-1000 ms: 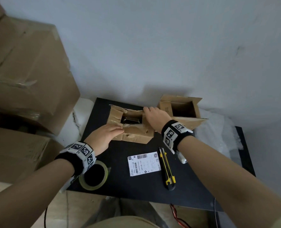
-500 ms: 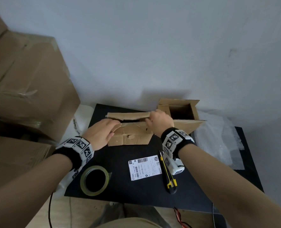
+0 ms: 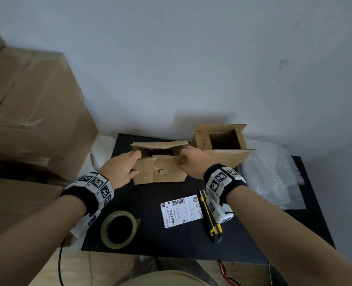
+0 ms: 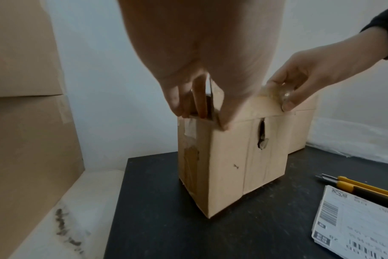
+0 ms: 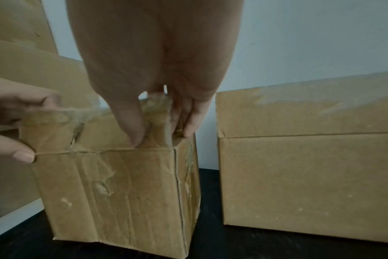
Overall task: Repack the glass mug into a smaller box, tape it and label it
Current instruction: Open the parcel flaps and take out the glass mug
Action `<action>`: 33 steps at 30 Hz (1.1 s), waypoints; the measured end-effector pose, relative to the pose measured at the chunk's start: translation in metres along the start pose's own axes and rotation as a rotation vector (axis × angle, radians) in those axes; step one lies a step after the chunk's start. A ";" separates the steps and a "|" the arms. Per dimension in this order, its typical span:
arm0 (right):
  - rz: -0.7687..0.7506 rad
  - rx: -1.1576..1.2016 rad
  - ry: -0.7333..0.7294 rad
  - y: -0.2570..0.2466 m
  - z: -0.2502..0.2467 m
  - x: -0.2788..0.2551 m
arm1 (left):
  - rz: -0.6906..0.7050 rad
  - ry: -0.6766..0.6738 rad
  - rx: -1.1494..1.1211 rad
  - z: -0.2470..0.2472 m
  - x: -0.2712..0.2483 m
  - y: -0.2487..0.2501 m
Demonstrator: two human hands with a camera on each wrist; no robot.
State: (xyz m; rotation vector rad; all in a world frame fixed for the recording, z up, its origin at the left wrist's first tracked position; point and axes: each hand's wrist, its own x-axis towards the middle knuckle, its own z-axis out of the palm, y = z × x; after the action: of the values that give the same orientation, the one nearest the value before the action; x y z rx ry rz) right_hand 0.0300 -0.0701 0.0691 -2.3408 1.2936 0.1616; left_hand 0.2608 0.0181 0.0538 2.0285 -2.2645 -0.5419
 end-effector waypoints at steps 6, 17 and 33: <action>0.081 0.172 -0.057 -0.002 -0.011 -0.005 | -0.013 -0.026 -0.047 0.000 -0.002 -0.002; 0.056 0.049 -0.192 -0.006 -0.011 -0.014 | 0.013 -0.032 -0.086 -0.006 -0.001 -0.008; 0.015 -0.031 -0.186 0.003 0.006 -0.010 | -0.078 -0.192 0.117 -0.004 0.036 -0.006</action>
State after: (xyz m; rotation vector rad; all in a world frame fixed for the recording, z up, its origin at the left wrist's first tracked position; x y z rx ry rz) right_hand 0.0226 -0.0606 0.0658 -2.2803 1.2260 0.3968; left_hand 0.2625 -0.0182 0.0489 2.2168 -2.3832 -0.6508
